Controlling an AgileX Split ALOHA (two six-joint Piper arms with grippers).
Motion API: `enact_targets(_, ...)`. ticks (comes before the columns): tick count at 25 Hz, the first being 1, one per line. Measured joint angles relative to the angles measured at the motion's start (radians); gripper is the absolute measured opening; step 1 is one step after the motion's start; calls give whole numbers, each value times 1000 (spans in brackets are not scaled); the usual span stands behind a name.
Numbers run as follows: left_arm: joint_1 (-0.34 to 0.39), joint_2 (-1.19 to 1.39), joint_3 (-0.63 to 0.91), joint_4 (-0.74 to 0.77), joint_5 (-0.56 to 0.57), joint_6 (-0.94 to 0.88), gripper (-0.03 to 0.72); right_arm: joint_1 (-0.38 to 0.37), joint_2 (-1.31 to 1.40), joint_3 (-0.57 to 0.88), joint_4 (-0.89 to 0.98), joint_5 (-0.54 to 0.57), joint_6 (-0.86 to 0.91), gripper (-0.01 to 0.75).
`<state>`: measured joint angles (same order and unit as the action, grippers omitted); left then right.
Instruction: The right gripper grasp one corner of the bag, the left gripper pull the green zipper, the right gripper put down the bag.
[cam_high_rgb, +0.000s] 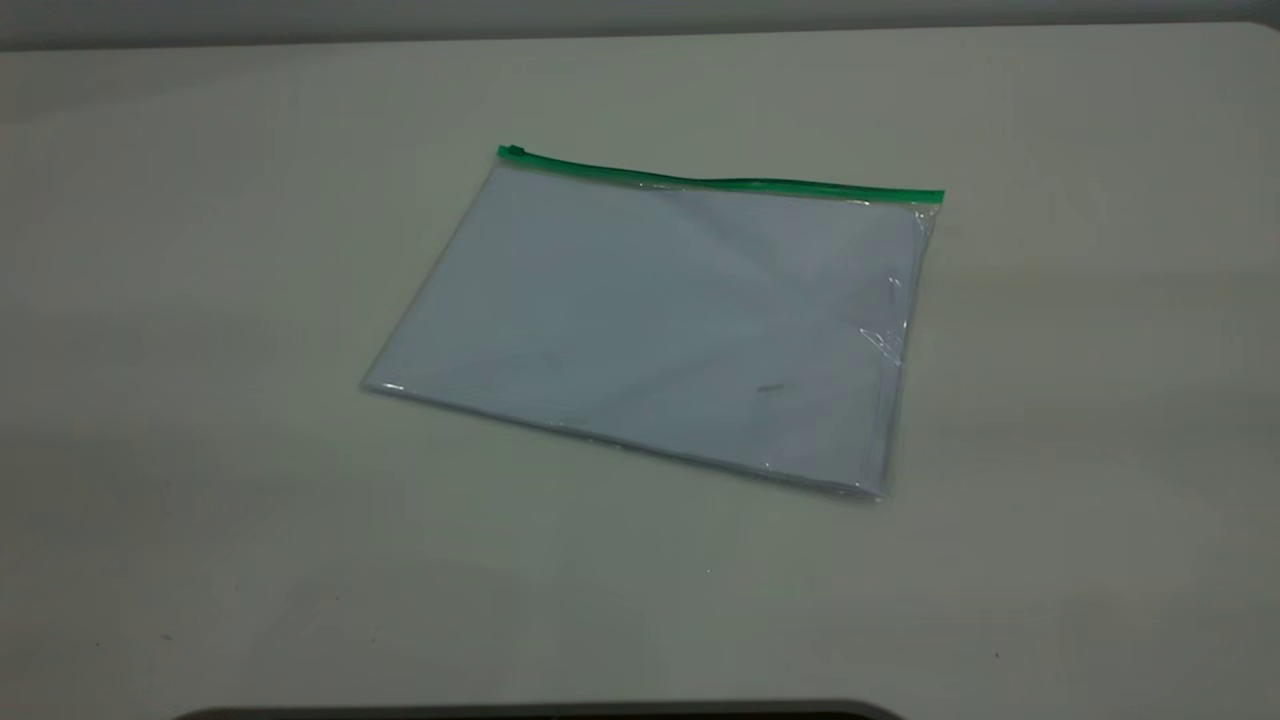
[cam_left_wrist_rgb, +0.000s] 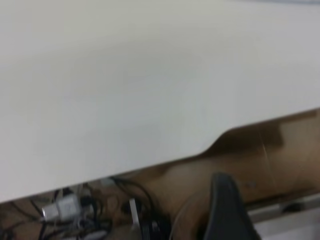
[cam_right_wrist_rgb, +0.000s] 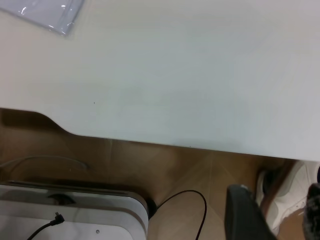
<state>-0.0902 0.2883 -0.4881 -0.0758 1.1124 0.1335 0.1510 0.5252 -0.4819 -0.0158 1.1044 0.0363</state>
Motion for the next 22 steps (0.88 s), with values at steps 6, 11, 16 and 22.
enact_targets(6,0,-115,0,0,4,0,501,-85,-89,0,3,0,0,330)
enact_targets(11,37,-185,0,-1,10,0,501,-163,-301,0,3,5,0,330)
enact_targets(16,72,-259,0,-1,14,0,501,-163,-493,0,5,13,0,330)
enact_targets(22,76,-307,0,-1,25,0,501,-163,-541,0,5,17,0,330)
